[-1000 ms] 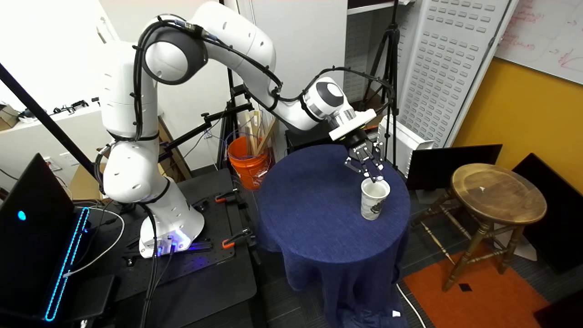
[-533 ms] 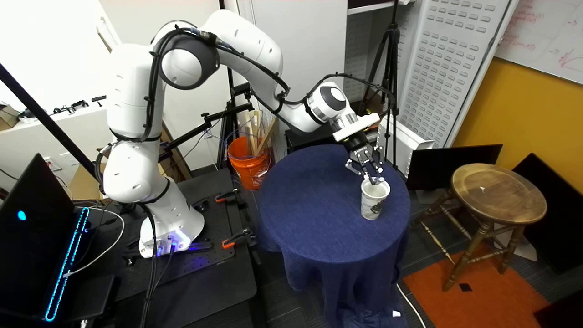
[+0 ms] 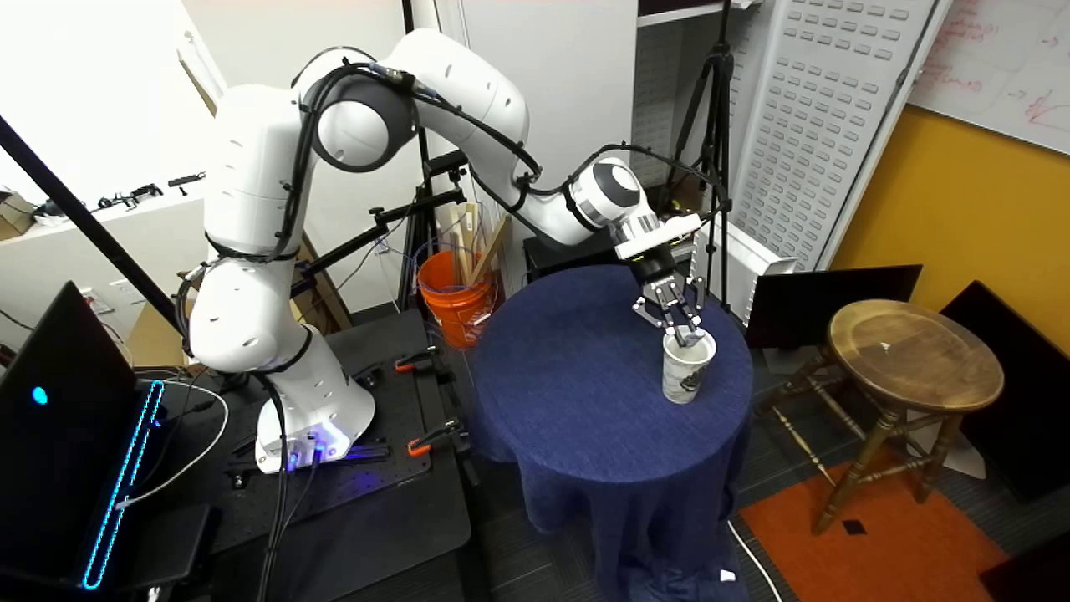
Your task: Pick the marker and put it in the cup
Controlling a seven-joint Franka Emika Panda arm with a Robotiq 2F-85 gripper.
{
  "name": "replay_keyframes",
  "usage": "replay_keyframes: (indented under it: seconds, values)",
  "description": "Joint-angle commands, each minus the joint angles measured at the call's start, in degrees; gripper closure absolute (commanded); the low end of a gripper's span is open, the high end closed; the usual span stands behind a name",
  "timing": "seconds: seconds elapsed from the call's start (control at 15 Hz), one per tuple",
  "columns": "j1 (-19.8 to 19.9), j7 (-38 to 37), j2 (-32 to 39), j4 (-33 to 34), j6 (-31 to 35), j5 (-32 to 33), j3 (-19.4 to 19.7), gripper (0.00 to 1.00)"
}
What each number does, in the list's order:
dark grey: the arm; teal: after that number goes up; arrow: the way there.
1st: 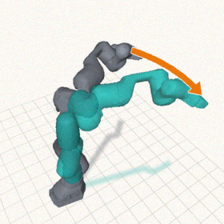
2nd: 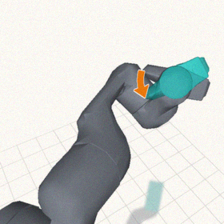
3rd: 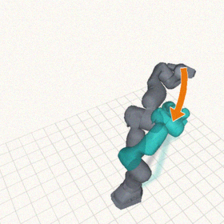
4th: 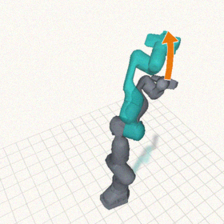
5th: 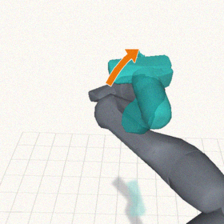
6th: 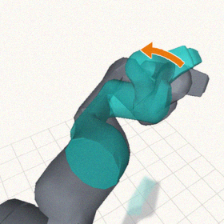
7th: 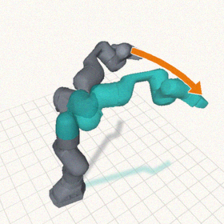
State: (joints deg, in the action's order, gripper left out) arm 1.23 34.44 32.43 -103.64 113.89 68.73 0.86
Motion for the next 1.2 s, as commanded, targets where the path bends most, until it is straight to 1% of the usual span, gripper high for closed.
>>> replay_keyframes:
  seconds: [0.0, 0.33, 0.6, 0.67, 0.8, 1.13]
  values:
    - [-0.69, 2.64, 2.24, 3.9, -4.77, -0.32, -0.49, 0.94]
    - [-1.43, 3.86, 4.28, 6.55, -7.43, -0.01, -0.93, 0.94]
    - [-1.77, 4.6, 5.76, 8.22, -7.94, 0.3, -0.85, 0.94]
    - [-1.81, 4.53, 6.12, 8.56, -7.93, 0.34, -0.84, 0.53]
    - [-1.89, 4.55, 6.66, 9.13, -7.9, 0.39, -0.84, 0.44]
    - [-1.91, 4.42, 7.35, 10.32, -7.95, 0.24, -0.8, 0.05]
